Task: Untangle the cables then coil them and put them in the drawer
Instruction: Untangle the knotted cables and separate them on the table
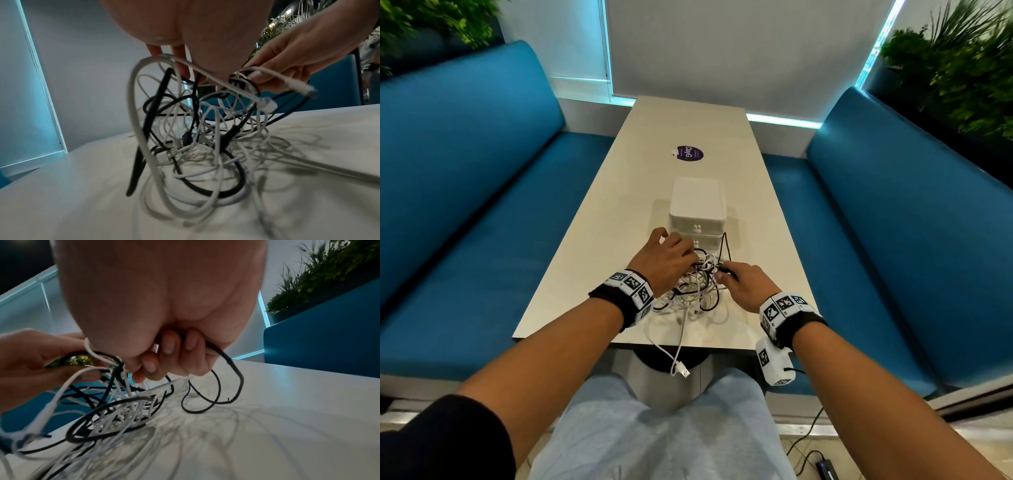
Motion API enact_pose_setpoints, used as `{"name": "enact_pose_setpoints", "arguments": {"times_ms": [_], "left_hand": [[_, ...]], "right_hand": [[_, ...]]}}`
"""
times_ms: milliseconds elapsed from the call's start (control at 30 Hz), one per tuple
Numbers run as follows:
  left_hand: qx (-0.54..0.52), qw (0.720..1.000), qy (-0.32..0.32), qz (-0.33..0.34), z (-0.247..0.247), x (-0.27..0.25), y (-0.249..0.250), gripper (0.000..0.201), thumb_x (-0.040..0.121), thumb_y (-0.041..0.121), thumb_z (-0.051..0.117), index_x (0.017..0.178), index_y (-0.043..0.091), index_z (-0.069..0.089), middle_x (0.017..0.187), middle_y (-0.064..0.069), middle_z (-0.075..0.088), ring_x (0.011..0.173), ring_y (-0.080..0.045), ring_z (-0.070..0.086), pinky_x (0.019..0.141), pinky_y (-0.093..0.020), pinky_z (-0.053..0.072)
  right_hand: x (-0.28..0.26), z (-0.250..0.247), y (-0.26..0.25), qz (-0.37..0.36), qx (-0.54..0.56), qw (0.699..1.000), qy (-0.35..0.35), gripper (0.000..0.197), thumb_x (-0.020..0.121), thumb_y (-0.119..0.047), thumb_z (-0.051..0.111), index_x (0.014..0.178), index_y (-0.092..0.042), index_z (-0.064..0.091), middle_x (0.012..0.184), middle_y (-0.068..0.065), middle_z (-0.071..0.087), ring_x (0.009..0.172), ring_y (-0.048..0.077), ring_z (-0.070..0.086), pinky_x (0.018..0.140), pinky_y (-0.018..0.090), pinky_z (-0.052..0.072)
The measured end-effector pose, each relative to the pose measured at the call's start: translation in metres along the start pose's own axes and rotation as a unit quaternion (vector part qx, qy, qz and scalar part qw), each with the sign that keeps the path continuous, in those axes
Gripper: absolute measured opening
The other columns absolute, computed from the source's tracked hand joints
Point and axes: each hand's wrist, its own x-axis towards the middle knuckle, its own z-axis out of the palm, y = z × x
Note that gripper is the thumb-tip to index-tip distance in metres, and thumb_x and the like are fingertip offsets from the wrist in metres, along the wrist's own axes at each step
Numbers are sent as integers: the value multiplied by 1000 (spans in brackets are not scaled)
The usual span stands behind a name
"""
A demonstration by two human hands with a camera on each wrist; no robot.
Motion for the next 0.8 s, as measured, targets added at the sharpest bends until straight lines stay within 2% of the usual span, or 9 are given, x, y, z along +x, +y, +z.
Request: {"name": "enact_pose_setpoints", "arguments": {"times_ms": [100,167,300,400,467,533,600,700,800], "left_hand": [[-10,995,-53,-84,-6,-4,-17,23,88,15,57,107,26,64,107,1,59,103,-24,53,96,-47,32],[-40,985,-94,-139,-9,-9,-33,22,96,24,47,112,26,61,111,1,57,106,-24,50,93,-44,30],[-127,977,-109,-130,-7,-11,-31,35,96,41,48,126,24,51,121,-1,52,111,-24,50,95,-43,31],[-194,969,-100,-114,-10,-5,-10,71,79,27,61,143,27,30,139,-2,38,124,-25,38,103,-45,28],[-212,968,-93,-94,-17,-1,1,83,71,29,63,145,32,26,147,1,29,130,-24,29,107,-46,25],[-212,971,-78,-73,-22,3,8,73,72,43,59,141,36,37,150,5,28,134,-21,24,110,-48,22],[-188,979,-51,-53,-26,10,12,49,80,52,54,127,37,56,145,8,38,135,-20,27,110,-47,19],[-103,994,-46,-10,-27,21,19,27,92,43,49,106,32,69,117,11,59,121,-20,42,101,-44,25],[-59,995,-71,-30,-26,24,16,15,94,26,51,98,27,65,99,8,61,107,-21,50,98,-45,26]], "right_hand": [[-2,-4,12,34,-10,999,-2,24,100,-38,47,98,-22,65,89,4,67,80,24,58,68,29,39],[-7,-6,23,52,-12,999,-3,25,100,-38,48,94,-21,66,83,3,65,77,24,59,65,29,39],[-9,-3,19,37,-9,999,-3,25,100,-35,50,98,-17,66,79,1,61,76,22,56,66,29,38],[-3,3,8,19,-11,1000,4,23,99,-33,51,101,-15,65,84,5,62,78,24,53,68,30,37],[-1,5,6,14,-14,1000,8,21,98,-33,52,100,-16,64,91,10,67,83,28,57,69,32,41],[-1,5,6,19,-12,1000,12,20,98,-32,52,99,-18,65,92,11,68,86,30,60,71,35,45],[-1,5,6,23,-8,1000,14,20,97,-32,52,100,-17,65,92,12,68,87,31,61,73,36,46],[-2,6,4,20,-5,1000,21,20,97,-32,54,102,-17,65,95,12,69,88,31,60,71,33,44],[-4,5,6,32,-11,999,18,22,97,-37,52,102,-19,64,96,11,68,88,30,60,69,32,42]]}}
